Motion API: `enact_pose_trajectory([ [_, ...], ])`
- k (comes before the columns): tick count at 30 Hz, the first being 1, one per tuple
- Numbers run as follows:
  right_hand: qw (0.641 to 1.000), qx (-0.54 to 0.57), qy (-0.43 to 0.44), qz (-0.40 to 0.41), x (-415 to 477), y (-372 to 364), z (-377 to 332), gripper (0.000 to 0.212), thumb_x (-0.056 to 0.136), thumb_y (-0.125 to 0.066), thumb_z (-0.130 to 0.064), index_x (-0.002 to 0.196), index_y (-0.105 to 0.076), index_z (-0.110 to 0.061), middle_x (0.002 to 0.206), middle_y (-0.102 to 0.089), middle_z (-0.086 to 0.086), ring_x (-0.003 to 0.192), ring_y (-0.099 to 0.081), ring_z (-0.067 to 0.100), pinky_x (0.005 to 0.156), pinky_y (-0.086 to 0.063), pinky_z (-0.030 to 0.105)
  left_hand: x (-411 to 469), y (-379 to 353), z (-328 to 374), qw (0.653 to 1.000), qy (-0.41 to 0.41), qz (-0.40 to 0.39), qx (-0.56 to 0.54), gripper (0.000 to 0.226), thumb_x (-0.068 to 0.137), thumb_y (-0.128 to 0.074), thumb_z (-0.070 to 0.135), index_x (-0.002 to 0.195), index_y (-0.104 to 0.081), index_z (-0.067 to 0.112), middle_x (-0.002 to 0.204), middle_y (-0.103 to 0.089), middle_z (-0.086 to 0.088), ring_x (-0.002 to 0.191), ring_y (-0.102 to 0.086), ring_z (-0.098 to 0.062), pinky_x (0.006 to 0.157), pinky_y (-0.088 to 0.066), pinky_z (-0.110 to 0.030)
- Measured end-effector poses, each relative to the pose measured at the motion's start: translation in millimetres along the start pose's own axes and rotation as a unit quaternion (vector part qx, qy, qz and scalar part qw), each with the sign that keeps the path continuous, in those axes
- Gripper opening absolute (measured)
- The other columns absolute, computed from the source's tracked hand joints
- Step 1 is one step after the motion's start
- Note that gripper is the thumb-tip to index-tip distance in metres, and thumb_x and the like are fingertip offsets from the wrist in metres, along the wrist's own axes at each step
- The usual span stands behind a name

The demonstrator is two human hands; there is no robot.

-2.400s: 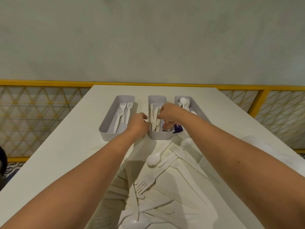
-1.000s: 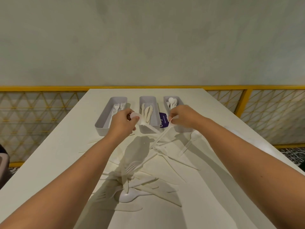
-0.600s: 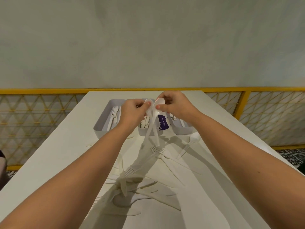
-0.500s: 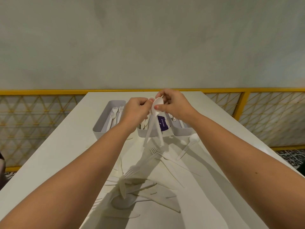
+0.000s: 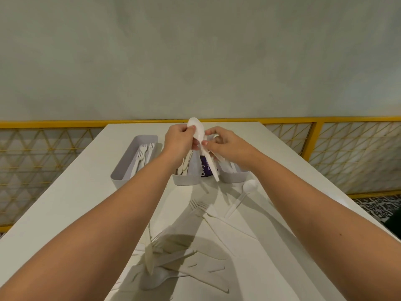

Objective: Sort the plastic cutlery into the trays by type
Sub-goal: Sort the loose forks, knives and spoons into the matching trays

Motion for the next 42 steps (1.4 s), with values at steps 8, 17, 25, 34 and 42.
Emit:
enact_pose_trajectory([
  [8, 0.998, 0.019, -0.065, -0.015, 6.5, 14.5, 38.6, 0.019, 0.098, -0.042, -0.006, 0.111, -0.055, -0.01, 0.071, -0.053, 0.003, 0.055, -0.041, 0.01, 0.049, -0.036, 0.018, 7.2, -21.5, -31.0, 0.992, 0.099, -0.005, -0.075, 0.023, 0.101, -0.035, 0.02, 0.101, -0.053, 0.005, 0.074, -0.052, -0.004, 0.063, -0.051, -0.014, 0.065, -0.049, -0.023],
  [17, 0.969, -0.045, -0.217, 0.111, 44.4, 40.0, 104.5, 0.01, 0.09, -0.044, 0.002, 0.093, -0.053, -0.002, 0.076, -0.053, 0.015, 0.054, -0.043, 0.019, 0.049, -0.038, 0.027, 9.6, -92.2, -62.3, 0.885, -0.08, -0.251, 0.384, 0.051, 0.099, -0.036, 0.037, 0.145, -0.031, 0.017, 0.154, -0.025, -0.002, 0.138, -0.03, -0.023, 0.114, -0.024, -0.039],
  [25, 0.959, -0.15, -0.214, 0.11, 65.7, 28.8, 107.6, 0.028, 0.094, -0.045, -0.002, 0.12, -0.051, 0.007, 0.108, -0.059, 0.022, 0.104, -0.061, 0.036, 0.058, -0.043, 0.026, 8.5, -105.5, -83.2, 0.813, -0.074, -0.307, 0.488, 0.057, 0.097, -0.037, 0.045, 0.147, -0.025, 0.021, 0.156, -0.022, 0.002, 0.142, -0.022, -0.021, 0.113, -0.02, -0.053],
  [34, 0.946, -0.244, -0.193, 0.098, 64.7, 30.6, 96.1, 0.041, 0.092, -0.048, -0.003, 0.133, -0.044, 0.0, 0.136, -0.042, 0.018, 0.11, -0.053, 0.029, 0.083, -0.045, 0.028, 5.8, -102.4, -83.3, 0.838, -0.051, -0.299, 0.453, 0.058, 0.095, -0.044, 0.042, 0.147, -0.028, 0.02, 0.157, -0.021, 0.002, 0.141, -0.027, -0.024, 0.114, -0.022, -0.051],
  [42, 0.954, -0.256, -0.153, 0.043, 40.0, 24.8, 66.5, 0.036, 0.092, -0.056, -0.009, 0.128, -0.053, -0.01, 0.122, -0.056, 0.013, 0.104, -0.06, 0.027, 0.074, -0.045, 0.025, 0.9, -83.8, -53.7, 0.895, -0.121, -0.189, 0.386, 0.048, 0.093, -0.052, 0.027, 0.139, -0.041, 0.019, 0.139, -0.042, -0.006, 0.123, -0.045, -0.025, 0.104, -0.039, -0.036],
])
Point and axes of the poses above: each hand's wrist, its own x-axis towards the middle knuckle, its own y-axis out of the back of the hand, z = x × y, the point moved 8 cm from there along x, towards the middle knuckle
